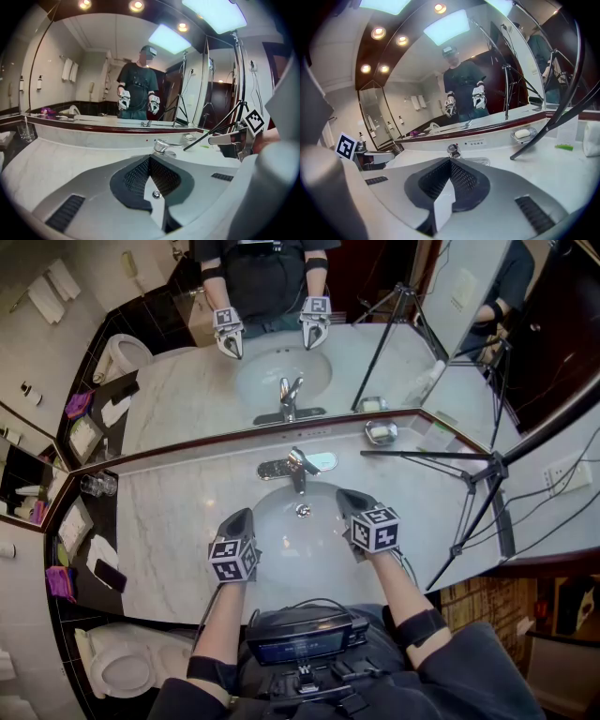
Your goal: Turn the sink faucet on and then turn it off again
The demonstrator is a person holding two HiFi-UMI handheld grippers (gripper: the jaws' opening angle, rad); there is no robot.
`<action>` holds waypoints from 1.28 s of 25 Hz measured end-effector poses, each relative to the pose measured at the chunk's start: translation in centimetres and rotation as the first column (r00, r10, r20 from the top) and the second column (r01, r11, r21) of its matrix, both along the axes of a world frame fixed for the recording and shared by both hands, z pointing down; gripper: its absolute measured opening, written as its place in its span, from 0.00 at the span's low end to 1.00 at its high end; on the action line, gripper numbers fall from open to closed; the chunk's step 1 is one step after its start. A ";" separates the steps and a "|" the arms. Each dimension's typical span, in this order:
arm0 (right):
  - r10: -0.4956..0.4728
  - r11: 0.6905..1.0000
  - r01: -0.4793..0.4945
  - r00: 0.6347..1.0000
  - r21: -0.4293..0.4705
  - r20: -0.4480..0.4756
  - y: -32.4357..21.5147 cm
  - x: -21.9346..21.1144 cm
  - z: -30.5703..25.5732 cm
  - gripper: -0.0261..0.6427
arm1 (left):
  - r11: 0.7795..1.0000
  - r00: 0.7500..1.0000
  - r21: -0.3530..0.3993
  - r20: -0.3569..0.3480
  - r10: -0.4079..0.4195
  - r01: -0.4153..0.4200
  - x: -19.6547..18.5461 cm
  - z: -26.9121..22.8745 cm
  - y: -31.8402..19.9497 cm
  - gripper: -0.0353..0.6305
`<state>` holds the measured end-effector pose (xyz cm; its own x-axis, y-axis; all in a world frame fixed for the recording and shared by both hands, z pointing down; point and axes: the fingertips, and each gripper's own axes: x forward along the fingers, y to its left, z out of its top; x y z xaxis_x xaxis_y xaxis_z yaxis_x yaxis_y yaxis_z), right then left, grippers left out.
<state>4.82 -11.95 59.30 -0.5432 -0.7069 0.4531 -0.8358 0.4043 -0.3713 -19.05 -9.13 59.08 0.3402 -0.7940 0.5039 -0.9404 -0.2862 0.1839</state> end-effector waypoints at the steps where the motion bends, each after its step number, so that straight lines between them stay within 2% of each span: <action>1: 0.000 1.000 0.000 1.000 -0.002 0.000 0.1 0.0 0.1 0.07 | 1.000 1.000 0.000 -0.002 -0.004 0.004 -0.1 0.0 0.0 0.06; 6: -0.006 1.000 0.006 1.000 -0.009 0.000 0.2 -0.2 0.6 0.07 | 1.000 1.000 0.005 0.019 -0.003 0.003 -0.1 0.1 -0.1 0.06; 9: -0.007 1.000 0.007 1.000 -0.013 -0.002 0.3 -0.2 0.7 0.07 | 0.999 0.995 0.014 0.087 0.048 -0.049 0.5 0.5 -0.3 0.06; 10: -0.007 1.000 0.007 1.000 -0.014 -0.003 0.4 -0.2 0.8 0.07 | 0.997 0.990 0.019 0.116 0.077 -0.080 1.0 0.6 -0.6 0.09; 13: -0.012 1.000 0.012 1.000 -0.017 -0.010 0.6 -0.2 1.0 0.07 | 0.983 0.967 0.036 0.190 0.172 -0.182 2.9 0.3 -1.6 0.19; 16: -0.015 1.000 0.015 1.000 -0.024 -0.016 0.9 0.0 1.5 0.07 | 0.953 0.923 0.056 0.274 0.271 -0.297 5.6 -0.4 -3.1 0.28; 18: -0.015 0.999 0.014 1.000 -0.029 -0.021 1.2 0.3 1.8 0.07 | 0.928 0.882 0.067 0.344 0.323 -0.366 6.9 0.0 -4.2 0.33; 20: -0.009 0.999 0.008 1.000 -0.034 -0.024 1.4 0.6 2.1 0.07 | 0.895 0.819 0.047 0.428 0.382 -0.443 8.2 0.8 -5.1 0.38; 23: 0.001 0.999 -0.002 1.000 -0.041 -0.030 1.5 1.1 2.5 0.07 | 0.821 0.675 0.014 0.576 0.460 -0.571 10.5 1.8 -6.4 0.50; 25: 0.007 0.999 -0.008 0.999 -0.047 -0.032 1.6 1.5 2.7 0.07 | 0.771 0.577 -0.013 0.655 0.488 -0.637 12.1 2.7 -7.1 0.54; 27: 0.012 0.999 -0.014 0.999 -0.052 -0.031 1.7 1.8 3.0 0.07 | 0.731 0.497 -0.039 0.707 0.502 -0.681 13.5 3.6 -7.9 0.56; 29: 0.016 0.998 -0.017 0.999 -0.054 -0.030 1.8 2.0 3.2 0.07 | 0.707 0.446 -0.057 0.740 0.504 -0.705 14.7 4.4 -8.7 0.56; 32: 0.022 0.998 -0.023 0.999 -0.059 -0.026 2.1 2.3 3.6 0.07 | 0.691 0.404 -0.074 0.764 0.503 -0.719 16.0 5.4 -9.9 0.56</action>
<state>7.17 -9.86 62.90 -0.5153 -0.6902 0.5080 -0.8539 0.3629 -0.3731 -3.03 -19.04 64.43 0.4236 -0.6394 0.6417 -0.2784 -0.7660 -0.5794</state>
